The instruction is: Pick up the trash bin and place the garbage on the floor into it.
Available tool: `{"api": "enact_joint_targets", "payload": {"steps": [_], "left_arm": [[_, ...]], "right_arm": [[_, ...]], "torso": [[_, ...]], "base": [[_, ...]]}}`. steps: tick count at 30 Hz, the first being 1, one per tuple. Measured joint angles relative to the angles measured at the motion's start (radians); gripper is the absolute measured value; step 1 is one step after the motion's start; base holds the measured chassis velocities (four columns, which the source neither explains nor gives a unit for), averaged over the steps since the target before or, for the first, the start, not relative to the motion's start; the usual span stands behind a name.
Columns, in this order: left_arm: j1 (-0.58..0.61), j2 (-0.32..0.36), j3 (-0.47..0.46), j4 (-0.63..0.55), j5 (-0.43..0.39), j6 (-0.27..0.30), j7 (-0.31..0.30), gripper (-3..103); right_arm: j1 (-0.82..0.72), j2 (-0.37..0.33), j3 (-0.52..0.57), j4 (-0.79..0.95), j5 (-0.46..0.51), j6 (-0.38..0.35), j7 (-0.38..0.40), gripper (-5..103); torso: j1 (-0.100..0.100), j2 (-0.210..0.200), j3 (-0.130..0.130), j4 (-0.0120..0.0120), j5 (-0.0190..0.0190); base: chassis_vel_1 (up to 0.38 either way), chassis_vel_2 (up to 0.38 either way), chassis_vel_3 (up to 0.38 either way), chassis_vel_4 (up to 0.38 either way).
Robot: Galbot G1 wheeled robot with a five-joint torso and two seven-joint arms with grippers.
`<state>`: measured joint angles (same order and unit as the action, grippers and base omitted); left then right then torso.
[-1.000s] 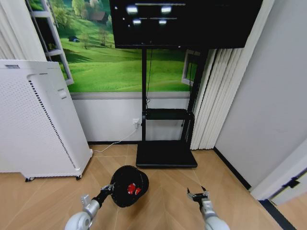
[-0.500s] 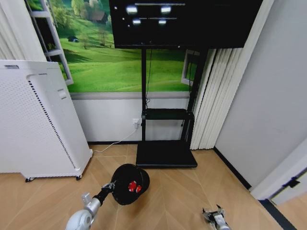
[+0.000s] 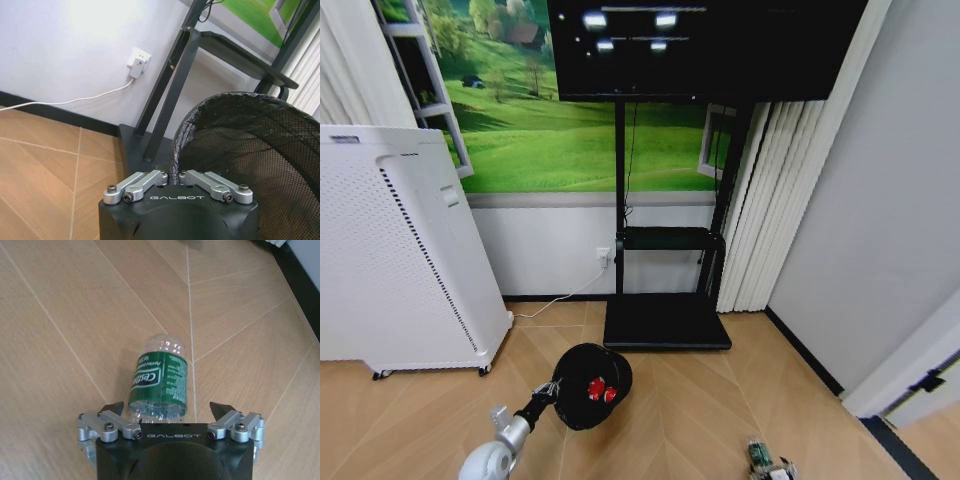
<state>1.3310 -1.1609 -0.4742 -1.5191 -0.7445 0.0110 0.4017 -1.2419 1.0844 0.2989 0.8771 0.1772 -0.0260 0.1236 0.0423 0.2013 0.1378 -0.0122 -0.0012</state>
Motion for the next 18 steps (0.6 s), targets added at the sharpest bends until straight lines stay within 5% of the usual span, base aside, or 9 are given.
{"api": "enact_joint_targets", "payload": {"steps": [14, 16, 18], "left_arm": [[0.01, 0.009, -0.009, -0.005, 0.001, -0.012, -0.001, 3], [0.01, 0.009, -0.009, -0.003, 0.001, -0.013, -0.001, 3], [0.01, 0.009, -0.012, 0.007, 0.004, -0.016, -0.003, 3]], "right_arm": [[-0.023, 0.013, 0.003, 0.011, -0.011, -0.019, -0.023, 41], [-0.034, 0.012, 0.005, 0.03, -0.008, -0.019, -0.023, 41], [-0.076, 0.004, 0.013, 0.119, 0.025, -0.001, -0.024, 35]], "torso": [[0.0, 0.0, 0.0, 0.0007, 0.0009], [0.0, 0.0, 0.0, 0.0003, 0.0009], [0.0, -0.001, 0.001, -0.0009, 0.0036]], "base": [[0.0, 0.0, 0.0, 0.0], [0.0, 0.0, 0.0, 0.0], [0.0, 0.0, 0.0, 0.0]]}}
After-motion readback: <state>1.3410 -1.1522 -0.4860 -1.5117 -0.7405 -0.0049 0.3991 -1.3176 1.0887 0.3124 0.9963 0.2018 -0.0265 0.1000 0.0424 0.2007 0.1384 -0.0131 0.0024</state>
